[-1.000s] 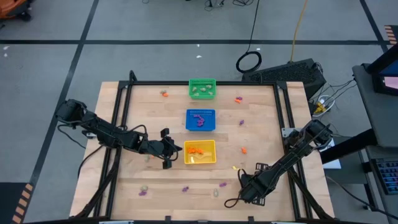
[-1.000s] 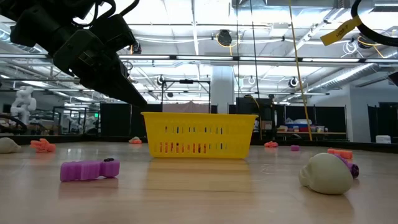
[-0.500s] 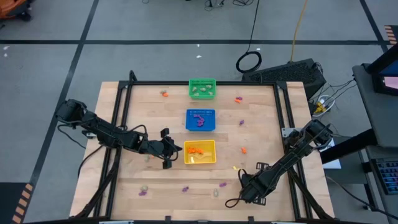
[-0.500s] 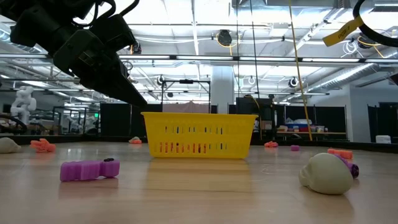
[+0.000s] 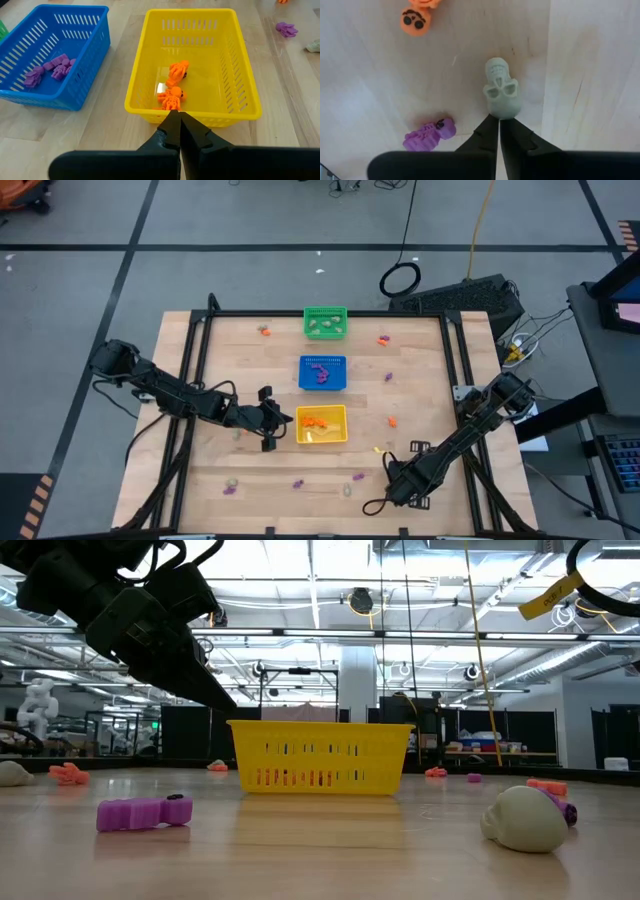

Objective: Sort Halloween decoration
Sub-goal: Put the white skull toy into the green bin

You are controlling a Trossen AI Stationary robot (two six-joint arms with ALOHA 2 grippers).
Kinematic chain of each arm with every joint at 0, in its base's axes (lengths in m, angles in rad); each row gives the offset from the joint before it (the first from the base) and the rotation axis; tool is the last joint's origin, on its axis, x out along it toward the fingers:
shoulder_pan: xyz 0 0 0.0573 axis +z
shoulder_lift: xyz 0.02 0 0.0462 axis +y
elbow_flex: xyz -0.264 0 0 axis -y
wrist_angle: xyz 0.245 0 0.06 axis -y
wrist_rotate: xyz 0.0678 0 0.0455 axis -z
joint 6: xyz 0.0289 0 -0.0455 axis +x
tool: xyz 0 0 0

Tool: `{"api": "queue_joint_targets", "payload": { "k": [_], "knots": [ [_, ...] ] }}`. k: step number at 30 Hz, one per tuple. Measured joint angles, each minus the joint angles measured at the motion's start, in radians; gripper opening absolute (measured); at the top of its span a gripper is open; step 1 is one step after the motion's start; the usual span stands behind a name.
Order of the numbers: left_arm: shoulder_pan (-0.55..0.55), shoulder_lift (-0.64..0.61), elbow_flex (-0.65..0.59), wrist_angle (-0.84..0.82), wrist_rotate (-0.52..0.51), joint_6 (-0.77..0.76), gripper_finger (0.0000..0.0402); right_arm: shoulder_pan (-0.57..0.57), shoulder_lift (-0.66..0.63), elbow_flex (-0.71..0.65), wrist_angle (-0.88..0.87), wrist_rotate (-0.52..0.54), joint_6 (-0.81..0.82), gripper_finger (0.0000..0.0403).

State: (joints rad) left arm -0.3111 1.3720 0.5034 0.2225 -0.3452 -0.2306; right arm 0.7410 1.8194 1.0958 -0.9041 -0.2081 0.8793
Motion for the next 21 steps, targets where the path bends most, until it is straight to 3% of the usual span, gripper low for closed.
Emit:
{"api": "queue_joint_targets", "payload": {
  "k": [9, 17, 21],
  "knots": [
    [0.000, 0.000, 0.000, -0.001, 0.016, 0.001, 0.0001, 0.047, 0.000, 0.007, -0.004, 0.016, 0.039, 0.0004],
    [0.000, 0.000, 0.000, -0.001, 0.022, 0.000, 0.0001, 0.010, 0.004, 0.059, -0.046, -0.025, -0.060, 0.0005],
    [0.000, 0.000, 0.000, -0.001, 0.027, 0.000, 0.0001, -0.004, 0.004, 0.070, -0.058, -0.010, -0.054, 0.0026]
  ]
}}
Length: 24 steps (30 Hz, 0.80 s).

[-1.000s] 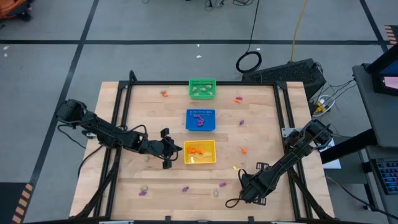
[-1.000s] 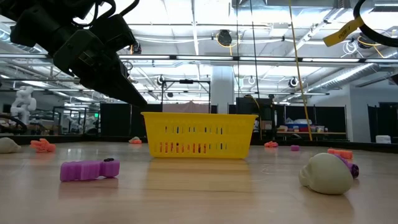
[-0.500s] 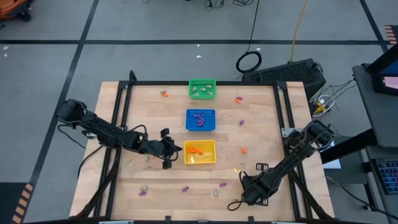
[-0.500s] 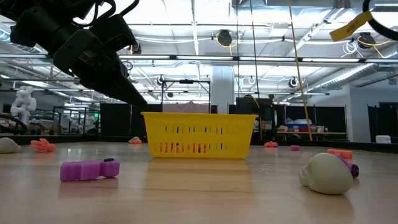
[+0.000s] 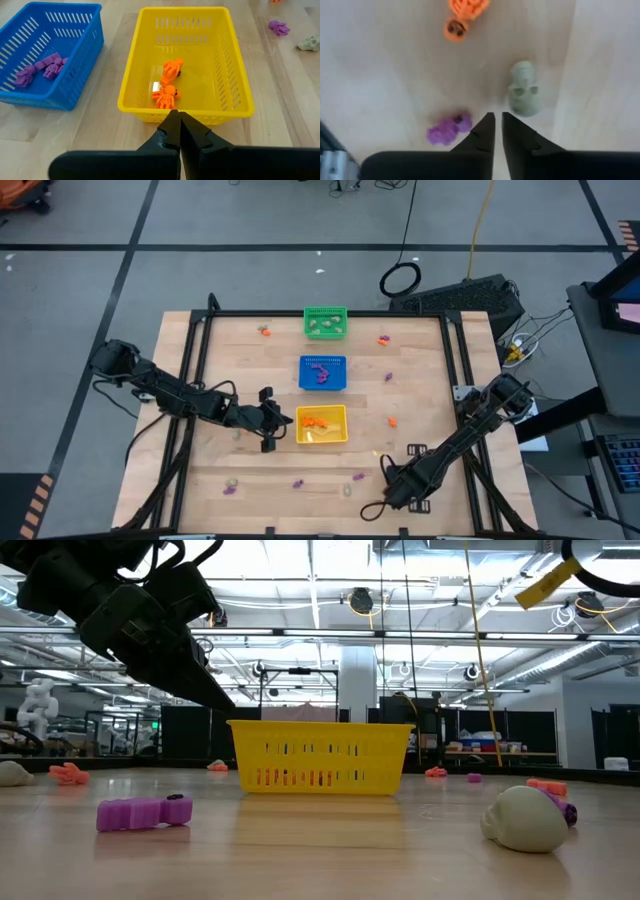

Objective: Sort Halloween decoration
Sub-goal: Put the white skull toy into the green bin

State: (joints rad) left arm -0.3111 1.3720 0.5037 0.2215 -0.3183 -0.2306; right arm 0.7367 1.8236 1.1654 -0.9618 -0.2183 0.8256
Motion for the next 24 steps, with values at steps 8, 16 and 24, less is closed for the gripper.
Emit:
{"api": "queue_joint_targets", "payload": {
  "k": [8, 16, 24],
  "knots": [
    [0.000, 0.000, 0.000, -0.003, 0.000, 0.000, 0.0001, -0.009, -0.002, 0.001, -0.042, 0.004, 0.075, 0.0120],
    [0.000, 0.000, 0.000, -0.004, 0.000, -0.001, 0.0001, -0.025, -0.002, 0.001, -0.071, 0.005, 0.096, 0.0168],
    [0.000, 0.000, 0.000, -0.010, 0.011, -0.024, 0.0001, -0.044, -0.003, 0.001, -0.052, 0.065, 0.097, 0.0163]
  ]
}}
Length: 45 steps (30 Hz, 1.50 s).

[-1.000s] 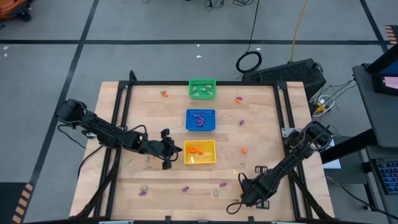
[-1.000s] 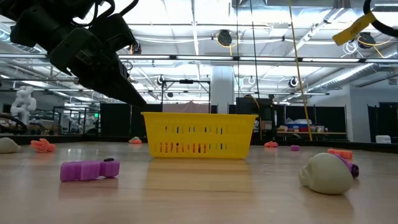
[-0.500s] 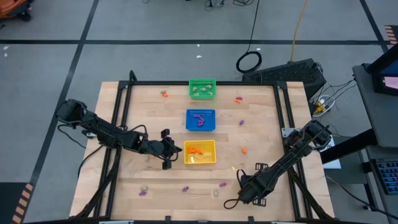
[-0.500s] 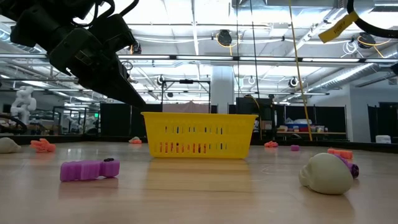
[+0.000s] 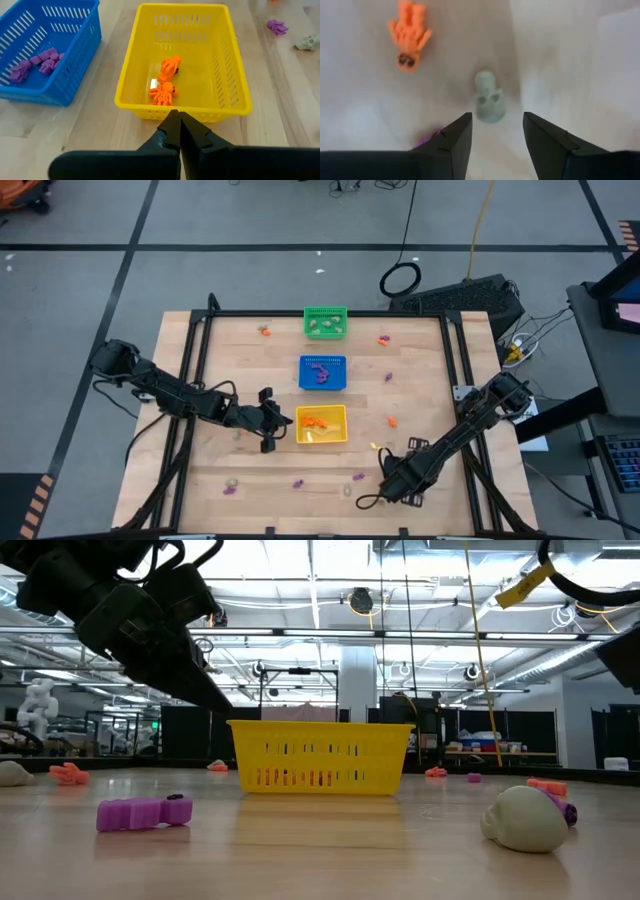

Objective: Sort Halloween decoration
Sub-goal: Put the white skull toy into the green bin

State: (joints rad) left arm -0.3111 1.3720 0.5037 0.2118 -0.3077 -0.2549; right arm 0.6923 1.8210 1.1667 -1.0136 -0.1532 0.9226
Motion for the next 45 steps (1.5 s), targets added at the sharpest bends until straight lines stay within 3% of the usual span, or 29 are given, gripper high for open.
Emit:
{"api": "queue_joint_targets", "payload": {
  "k": [17, 22, 30, 36, 45],
  "knots": [
    [0.000, 0.000, 0.000, -0.018, 0.000, 0.000, 0.0001, -0.012, -0.006, -0.057, 0.140, 0.022, 0.003, 0.0155],
    [0.000, 0.000, 0.000, -0.019, 0.000, -0.002, 0.0001, -0.012, -0.006, -0.060, 0.136, 0.022, -0.006, 0.0123],
    [0.001, 0.000, 0.000, -0.018, 0.000, -0.001, 0.0001, -0.019, -0.005, -0.060, 0.140, -0.010, -0.045, 0.0034],
    [0.001, 0.000, 0.000, -0.015, -0.009, -0.002, 0.0001, -0.038, -0.012, -0.061, 0.140, -0.006, -0.086, 0.0026],
    [0.003, 0.000, 0.000, -0.011, -0.020, -0.028, 0.0001, -0.109, -0.139, -0.052, 0.159, 0.140, -0.091, 0.0026]
  ]
}}
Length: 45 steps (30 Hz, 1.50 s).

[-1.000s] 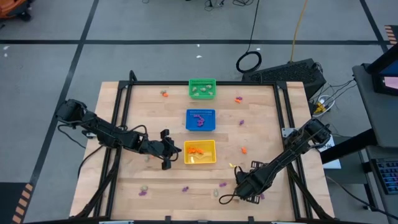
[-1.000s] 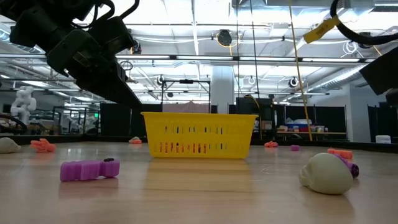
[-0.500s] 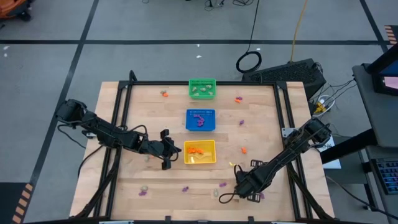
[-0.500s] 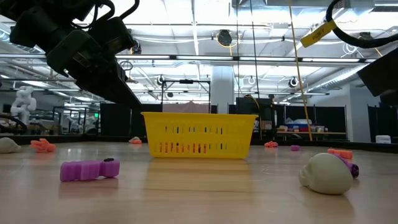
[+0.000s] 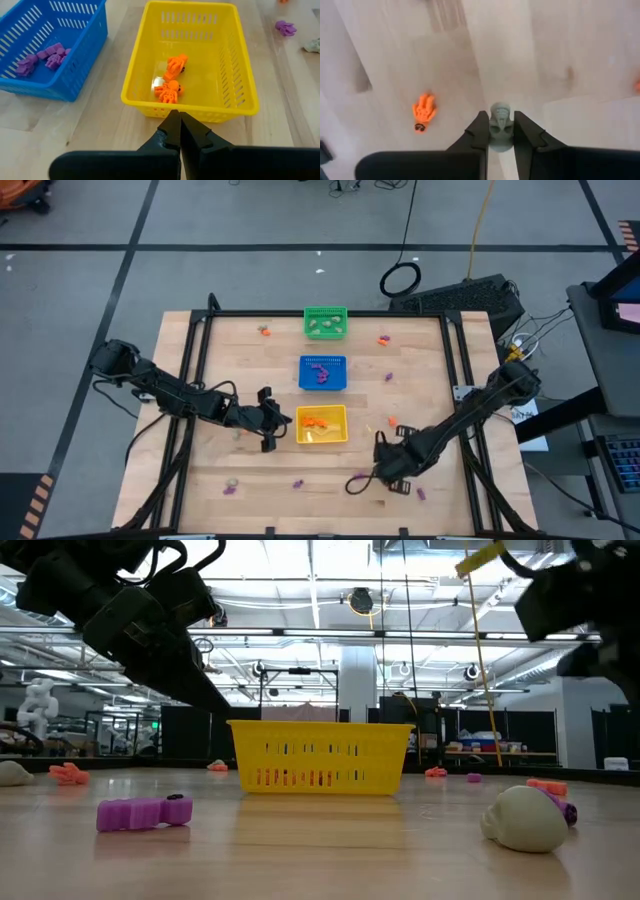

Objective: Sort Halloween decoration
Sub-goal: Put the white skull toy into the green bin

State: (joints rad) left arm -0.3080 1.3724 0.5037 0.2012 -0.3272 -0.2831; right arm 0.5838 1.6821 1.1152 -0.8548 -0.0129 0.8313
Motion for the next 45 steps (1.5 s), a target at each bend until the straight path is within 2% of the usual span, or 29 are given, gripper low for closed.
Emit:
{"api": "queue_joint_targets", "payload": {
  "k": [8, 13, 19, 22, 27, 31, 35, 39, 45],
  "knots": [
    [0.000, 0.000, 0.000, 0.000, -0.018, 0.000, 0.0001, -0.136, -0.107, 0.000, 0.057, 0.133, -0.062, 0.0031],
    [0.000, 0.000, 0.000, -0.001, -0.018, 0.000, 0.0001, -0.287, -0.121, 0.001, 0.116, 0.260, -0.190, 0.0033],
    [0.000, 0.000, 0.000, 0.000, -0.019, -0.006, 0.0001, -0.502, -0.114, 0.001, 0.324, 0.357, -0.369, 0.0033],
    [0.000, 0.000, 0.000, 0.000, -0.019, -0.026, 0.0001, -0.613, -0.114, 0.002, 0.453, 0.353, -0.466, 0.0033],
    [0.005, 0.000, 0.000, 0.000, -0.019, -0.024, 0.0001, -0.774, -0.088, 0.061, 0.523, 0.303, -0.601, 0.0034],
    [0.012, 0.000, 0.000, -0.002, -0.019, -0.023, 0.0001, -0.871, -0.015, 0.162, 0.518, 0.293, -0.688, 0.0035],
    [0.014, 0.000, 0.000, -0.004, -0.019, -0.006, 0.0001, -0.952, 0.084, 0.296, 0.497, 0.205, -0.748, 0.0035],
    [0.014, 0.000, 0.000, -0.003, -0.018, 0.001, 0.0001, -1.020, 0.195, 0.421, 0.446, 0.170, -0.797, 0.0035],
    [0.013, 0.000, 0.000, -0.003, -0.014, 0.001, 0.0001, -1.111, 0.345, 0.522, 0.414, 0.042, -0.811, 0.0035]
  ]
}}
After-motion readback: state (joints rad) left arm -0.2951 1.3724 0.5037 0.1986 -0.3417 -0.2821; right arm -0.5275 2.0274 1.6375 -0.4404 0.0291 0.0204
